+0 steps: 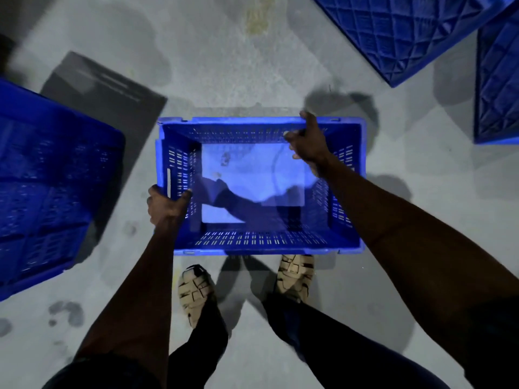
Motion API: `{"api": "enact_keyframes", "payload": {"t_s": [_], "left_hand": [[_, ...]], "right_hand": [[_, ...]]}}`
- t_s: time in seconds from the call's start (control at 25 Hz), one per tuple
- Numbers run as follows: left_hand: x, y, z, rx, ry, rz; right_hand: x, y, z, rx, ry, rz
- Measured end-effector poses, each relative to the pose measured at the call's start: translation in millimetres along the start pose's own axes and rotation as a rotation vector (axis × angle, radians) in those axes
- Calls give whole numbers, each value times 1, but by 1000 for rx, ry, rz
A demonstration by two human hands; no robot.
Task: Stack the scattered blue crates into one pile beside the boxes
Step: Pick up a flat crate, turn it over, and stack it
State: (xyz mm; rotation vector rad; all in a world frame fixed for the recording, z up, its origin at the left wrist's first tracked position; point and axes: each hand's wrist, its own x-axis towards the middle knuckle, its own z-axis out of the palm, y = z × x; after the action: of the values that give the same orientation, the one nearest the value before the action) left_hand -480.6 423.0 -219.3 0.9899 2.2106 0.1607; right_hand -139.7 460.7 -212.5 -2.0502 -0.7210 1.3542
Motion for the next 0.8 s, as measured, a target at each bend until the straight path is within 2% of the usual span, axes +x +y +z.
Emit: {"api": "enact_keyframes", "payload": {"t_s": [0.24, 0.4, 0.48, 0.52, 0.6, 0.68, 0.8], "left_hand": [[-27, 15, -3, 72, -2, 22], [-31, 12, 0, 96, -13, 25], [-24, 8, 0, 89, -2, 21], [-22, 6, -1, 81, -2, 28], [-16, 3, -2, 74, -1, 37], [-12, 1, -4, 76, -22, 30], [-13, -5, -12, 36, -63, -27]], "right_hand": [[-84, 72, -36, -91, 493, -64], [-124, 110, -45, -265, 632, -15], [-122, 106, -47, -336, 745, 90], [-120, 102, -48, -375, 752, 175], [-113, 100, -52, -440, 646, 331], [-104, 100, -60, -337, 527, 413], [-101, 90, -75, -146, 507, 451]]}}
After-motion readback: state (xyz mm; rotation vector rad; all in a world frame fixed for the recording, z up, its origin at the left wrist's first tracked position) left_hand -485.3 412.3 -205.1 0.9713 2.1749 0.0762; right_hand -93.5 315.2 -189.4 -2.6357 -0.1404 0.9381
